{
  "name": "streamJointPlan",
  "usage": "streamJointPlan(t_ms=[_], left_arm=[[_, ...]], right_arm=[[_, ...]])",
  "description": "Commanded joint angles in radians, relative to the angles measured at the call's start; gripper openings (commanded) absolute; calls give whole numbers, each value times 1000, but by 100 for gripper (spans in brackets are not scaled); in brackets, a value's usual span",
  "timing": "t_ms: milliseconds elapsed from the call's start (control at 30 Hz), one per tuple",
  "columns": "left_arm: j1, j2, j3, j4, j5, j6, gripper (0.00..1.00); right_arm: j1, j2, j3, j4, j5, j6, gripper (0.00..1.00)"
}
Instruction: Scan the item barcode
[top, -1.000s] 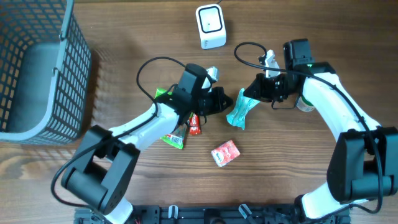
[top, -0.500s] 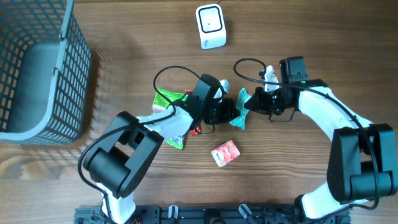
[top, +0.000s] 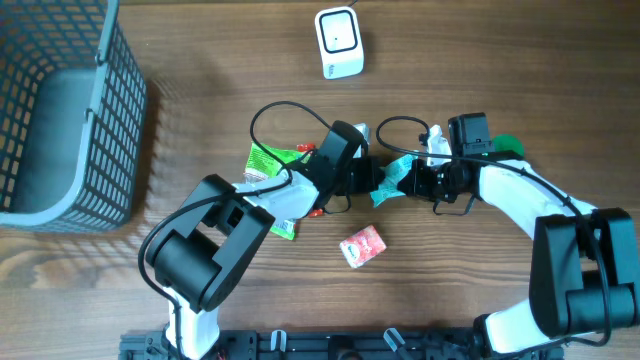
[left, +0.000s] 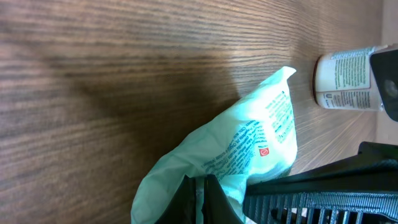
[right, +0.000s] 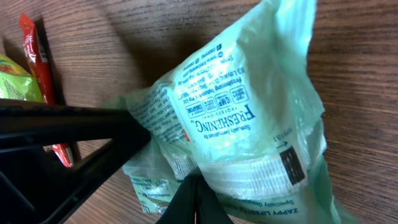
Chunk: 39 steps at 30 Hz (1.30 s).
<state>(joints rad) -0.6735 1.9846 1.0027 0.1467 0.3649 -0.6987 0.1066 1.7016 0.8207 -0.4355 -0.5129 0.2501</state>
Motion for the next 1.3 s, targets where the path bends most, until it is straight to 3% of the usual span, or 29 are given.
streamJointPlan(t_ms=[0, 167, 367, 467, 667, 800, 867, 933, 1267], left_arm=[[37, 8, -9, -40, -198, 123, 4], [42, -211, 0, -106, -198, 123, 4], [43, -111, -2, -161, -199, 123, 4], [43, -38, -2, -108, -199, 122, 4], [42, -15, -2, -142, -147, 118, 4], [61, -69, 2, -178, -166, 119, 4], [81, -142, 24, -189, -105, 119, 4], [96, -175, 39, -188, 44, 119, 4], [101, -11, 39, -211, 151, 131, 4]], right_arm=[[-3, 33, -41, -16, 151, -26, 4], [-3, 7, 166, -150, -24, -93, 5], [-1, 9, 190, -157, -258, -91, 4], [21, 10, 153, -126, -261, -53, 4], [47, 10, -18, 143, -216, 47, 4], [47, 10, -37, 139, -185, 39, 4], [46, 9, -37, 164, -208, 39, 4], [46, 9, -36, 200, -248, 42, 4], [47, 10, -37, 194, -138, 49, 4]])
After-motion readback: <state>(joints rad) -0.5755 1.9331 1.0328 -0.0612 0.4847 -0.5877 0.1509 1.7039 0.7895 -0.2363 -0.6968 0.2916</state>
